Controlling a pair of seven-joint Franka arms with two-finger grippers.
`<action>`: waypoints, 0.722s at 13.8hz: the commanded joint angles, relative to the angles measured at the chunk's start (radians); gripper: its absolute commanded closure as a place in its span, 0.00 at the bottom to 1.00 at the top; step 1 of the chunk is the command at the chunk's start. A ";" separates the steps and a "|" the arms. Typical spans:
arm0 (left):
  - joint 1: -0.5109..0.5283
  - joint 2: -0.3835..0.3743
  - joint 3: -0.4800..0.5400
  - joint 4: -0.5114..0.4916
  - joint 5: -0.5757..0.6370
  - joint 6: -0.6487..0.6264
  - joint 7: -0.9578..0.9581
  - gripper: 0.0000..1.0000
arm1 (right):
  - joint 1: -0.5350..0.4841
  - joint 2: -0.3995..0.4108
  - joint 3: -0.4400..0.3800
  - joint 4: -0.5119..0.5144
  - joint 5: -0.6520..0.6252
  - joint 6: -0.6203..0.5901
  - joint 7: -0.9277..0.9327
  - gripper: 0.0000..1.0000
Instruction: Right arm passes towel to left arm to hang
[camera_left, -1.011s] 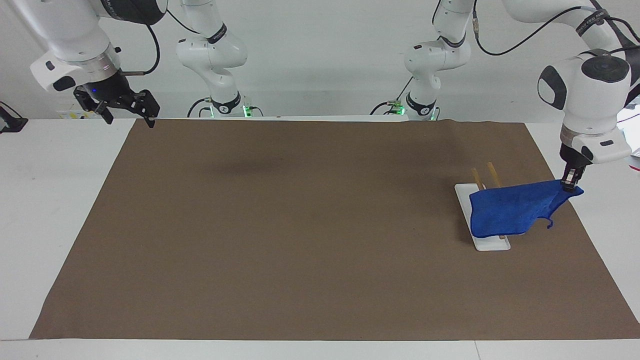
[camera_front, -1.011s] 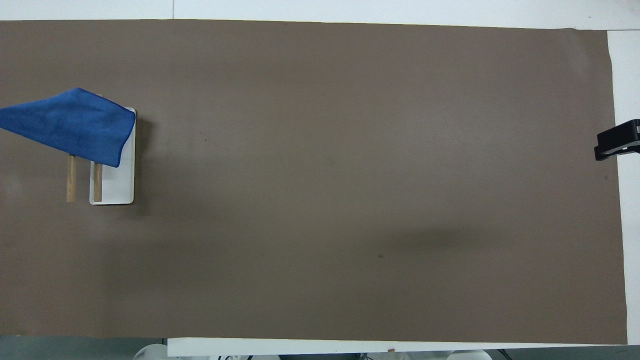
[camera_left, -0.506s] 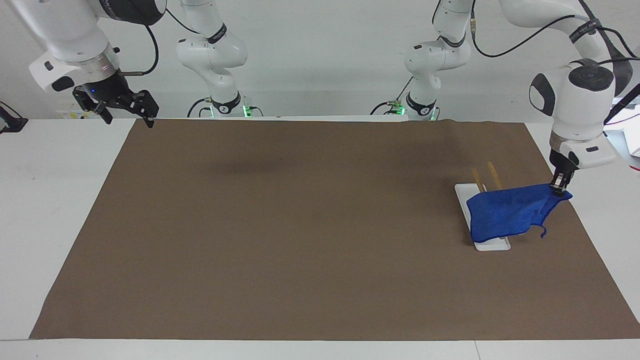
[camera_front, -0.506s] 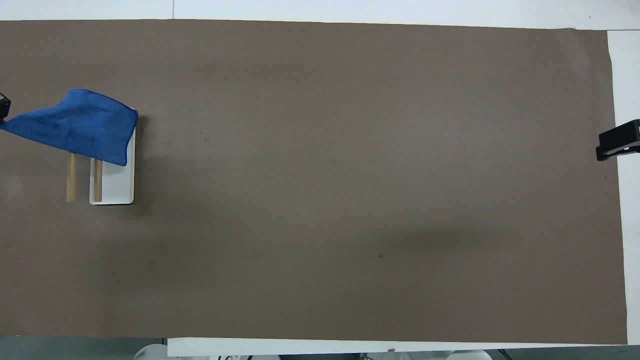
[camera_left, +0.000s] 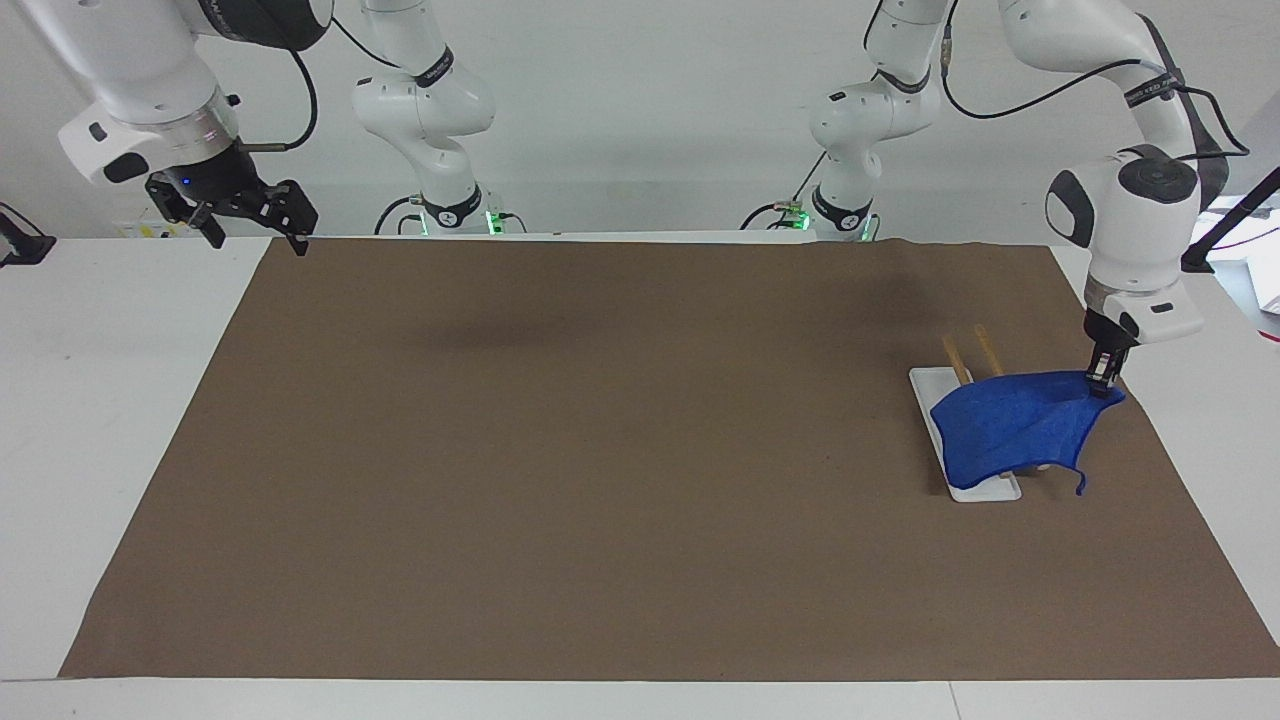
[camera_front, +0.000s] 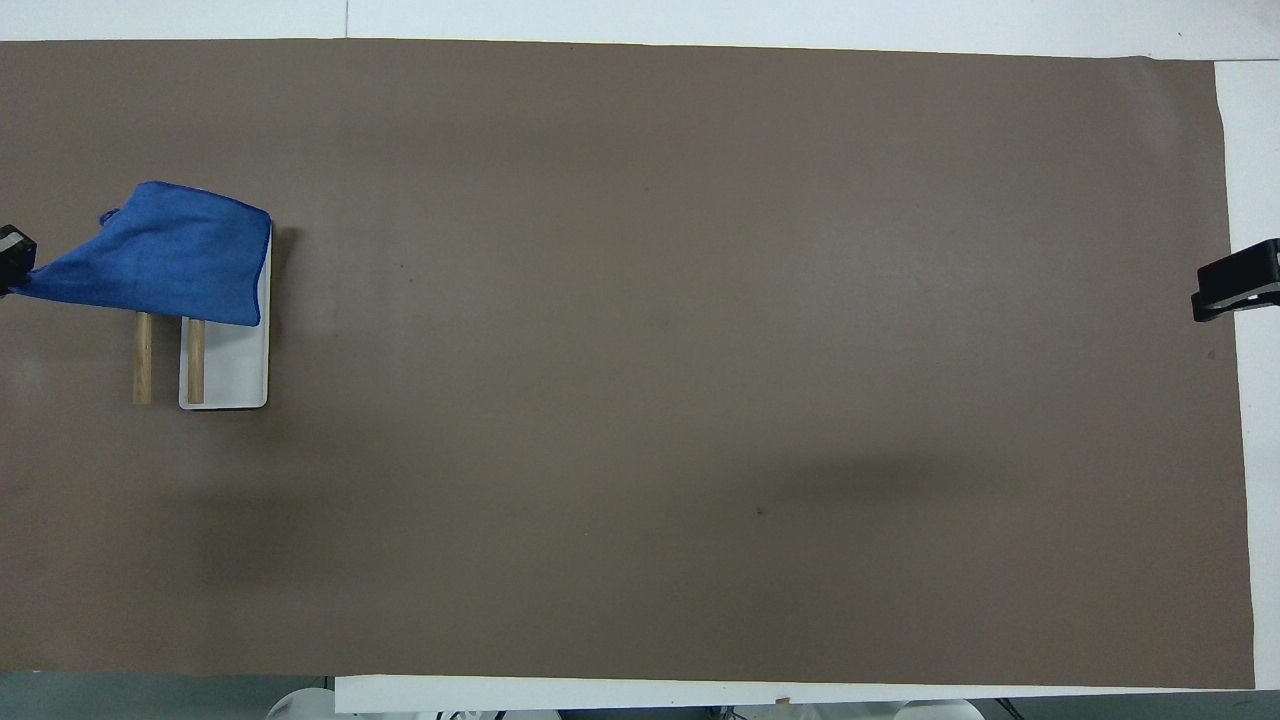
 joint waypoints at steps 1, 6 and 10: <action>0.026 -0.049 -0.007 -0.057 0.022 0.022 0.040 0.00 | -0.004 -0.014 -0.002 -0.023 0.010 0.018 -0.009 0.00; 0.029 -0.040 -0.008 -0.022 0.021 0.010 0.033 0.00 | -0.004 -0.014 -0.002 -0.023 0.010 0.018 -0.009 0.00; -0.050 -0.042 -0.018 0.144 -0.022 -0.311 0.072 0.01 | -0.002 -0.014 -0.002 -0.023 0.010 0.018 -0.009 0.00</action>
